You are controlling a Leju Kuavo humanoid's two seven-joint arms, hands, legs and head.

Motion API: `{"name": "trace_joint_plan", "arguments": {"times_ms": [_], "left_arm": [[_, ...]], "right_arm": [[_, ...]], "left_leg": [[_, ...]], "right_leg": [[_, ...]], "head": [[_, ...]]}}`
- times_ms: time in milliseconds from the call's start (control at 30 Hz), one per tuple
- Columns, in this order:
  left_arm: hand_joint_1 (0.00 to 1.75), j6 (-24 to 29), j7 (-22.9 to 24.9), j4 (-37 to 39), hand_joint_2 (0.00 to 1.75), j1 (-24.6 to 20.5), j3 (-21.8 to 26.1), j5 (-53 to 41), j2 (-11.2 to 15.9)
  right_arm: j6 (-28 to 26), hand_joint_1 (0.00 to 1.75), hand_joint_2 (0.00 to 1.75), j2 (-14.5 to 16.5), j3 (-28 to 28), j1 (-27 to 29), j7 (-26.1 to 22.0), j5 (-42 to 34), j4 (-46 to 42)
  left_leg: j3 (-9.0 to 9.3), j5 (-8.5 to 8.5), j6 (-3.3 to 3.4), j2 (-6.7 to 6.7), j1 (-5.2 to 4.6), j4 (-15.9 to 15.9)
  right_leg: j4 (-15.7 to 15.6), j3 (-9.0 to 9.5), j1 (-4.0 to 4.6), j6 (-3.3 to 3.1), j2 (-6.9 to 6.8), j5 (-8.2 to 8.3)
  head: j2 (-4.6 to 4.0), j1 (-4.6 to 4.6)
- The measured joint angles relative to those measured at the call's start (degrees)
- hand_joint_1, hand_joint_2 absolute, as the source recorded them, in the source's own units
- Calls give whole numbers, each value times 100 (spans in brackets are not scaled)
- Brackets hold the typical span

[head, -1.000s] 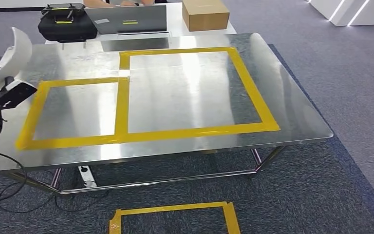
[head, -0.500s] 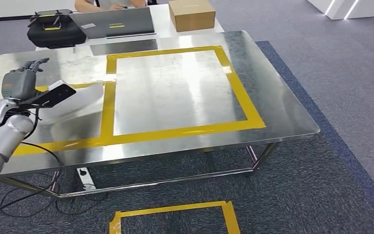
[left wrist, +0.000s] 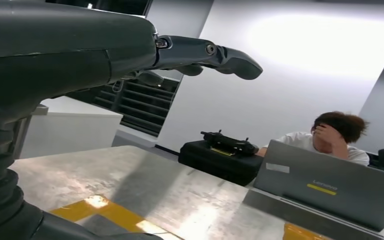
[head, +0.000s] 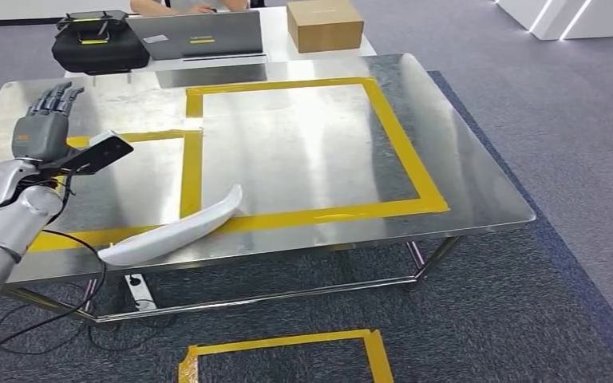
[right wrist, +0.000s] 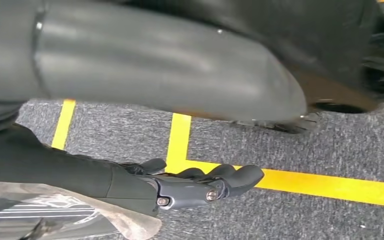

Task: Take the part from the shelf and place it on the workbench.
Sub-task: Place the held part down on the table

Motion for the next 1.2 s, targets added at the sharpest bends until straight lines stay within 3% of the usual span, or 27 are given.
{"name": "trace_joint_plan", "arguments": {"times_ms": [33,67,100,167,233,367,433,500,533,567,600,667,733,867,933,1000,1033,1067,1100,1133,1200], "left_arm": [[0,-14,-4,6,44,6,-6,22,-10],[0,-35,-16,11,0,10,-13,66,-19],[0,-56,-46,15,0,16,-19,139,-28],[0,-59,-176,-18,0,44,-28,372,-48],[0,6,-358,-173,0,159,-30,685,-72],[0,-26,-765,-1051,0,815,-15,1716,-239],[0,-241,-1048,-1805,0,1341,-2,2455,-412],[0,-629,-1458,-2718,0,2077,-4,3374,-705],[0,-744,-1682,-3210,0,2542,-43,3820,-888],[0,-741,-1863,-3688,0,3012,-160,4175,-1058],[0,-623,-1983,-4118,0,3443,-344,4412,-1192],[0,-403,-2076,-4783,0,4025,-768,4686,-1319],[0,-447,-2117,-5264,0,4333,-1017,4935,-1379],[0,-805,-2159,-5871,0,4722,-1231,5170,-1490],[0,-895,-2157,-6041,0,4832,-1298,5133,-1538],[0,-939,-2167,-6169,0,4952,-1361,5055,-1570],[0,-950,-2178,-6217,0,5021,-1380,5008,-1576],[0,-944,-2191,-6264,0,5088,-1388,4949,-1580],[0,-926,-2202,-6317,0,5144,-1393,4871,-1580],[0,-903,-2212,-6371,0,5188,-1396,4784,-1578],[0,-853,-2224,-6493,0,5247,-1399,4609,-1570]], "right_arm": [[0,0,0,-6,0,4,1,0,0],[0,0,0,-13,0,5,1,0,1],[-1,0,0,-19,0,6,2,0,1],[-3,0,0,-29,1,2,8,-7,0],[-22,0,0,-31,1,1,38,-22,-1],[-105,0,0,7,-4,32,178,-28,-14],[-113,0,0,75,-20,68,294,-34,-93],[-156,0,0,154,-36,163,498,-194,-244],[-207,0,0,191,-21,242,650,-363,-347],[-263,0,0,222,25,341,812,-558,-471],[-314,0,0,253,100,447,958,-733,-608],[-374,0,0,294,275,617,1134,-928,-866],[-393,0,0,328,395,700,1185,-970,-1031],[-387,0,0,358,502,777,1190,-966,-1203],[-384,0,0,362,526,811,1190,-945,-1265],[-376,0,0,361,543,822,1190,-909,-1305],[-374,0,0,361,551,824,1191,-890,-1321],[-375,0,0,361,561,830,1196,-879,-1339],[-377,0,0,361,573,841,1204,-869,-1363],[-376,0,0,361,587,854,1215,-859,-1391],[-358,0,0,361,623,870,1233,-832,-1448]], "left_leg": [[-1,-1,1,1,0,2],[-2,-2,-1,0,2,4],[1,-6,-6,-1,5,9],[3,-27,-42,-4,4,31],[-7,-36,-101,-9,-14,64],[-14,-75,-201,-13,-8,107],[-144,-395,-235,-15,-1,498],[-379,-826,-249,-17,-3,1239],[-454,-958,-247,-18,-5,1527],[-448,-987,-237,-19,-6,1627],[-341,-911,-219,-18,-7,1498],[96,-619,-154,-17,-17,750],[426,-450,-84,-12,-49,128],[420,-302,23,-13,-83,-42],[327,-180,78,-4,-49,-91],[199,-78,101,11,-43,-93],[128,-26,97,23,-44,-91],[58,28,88,34,-44,-88],[-13,79,76,41,-43,-84],[-79,129,56,44,-39,-79],[-183,211,1,39,-43,-40]], "right_leg": [[248,-122,-9,17,-2,-62],[298,-151,-17,28,-4,-20],[90,-52,-27,32,-8,135],[-711,356,-42,30,-24,497],[-1232,644,-39,-12,-24,636],[-1306,698,-37,-138,-16,675],[-1342,700,-52,-212,-14,707],[-1344,691,-43,-242,-4,717],[-1343,684,-38,-246,3,719],[-1339,674,-32,-249,9,723],[-1332,657,-23,-250,15,729],[-1315,617,-4,-240,17,753],[-1297,586,21,-199,7,786],[-1280,550,-3,-48,-21,826],[-976,411,-7,18,-14,471],[-320,224,-24,67,-17,-99],[-16,184,-32,86,-20,-269],[162,214,-41,102,-24,-308],[148,341,-50,114,-29,-223],[-55,562,-60,124,-34,-75],[-848,1207,-85,138,-34,126]], "head": [[0,0],[0,3],[0,2],[0,4],[0,-3],[0,-7],[0,-20],[0,-31],[0,-32],[0,-33],[0,-31],[0,-30],[0,-27],[0,-26],[0,5],[0,37],[0,41],[0,40],[0,40],[0,40],[0,44]]}}
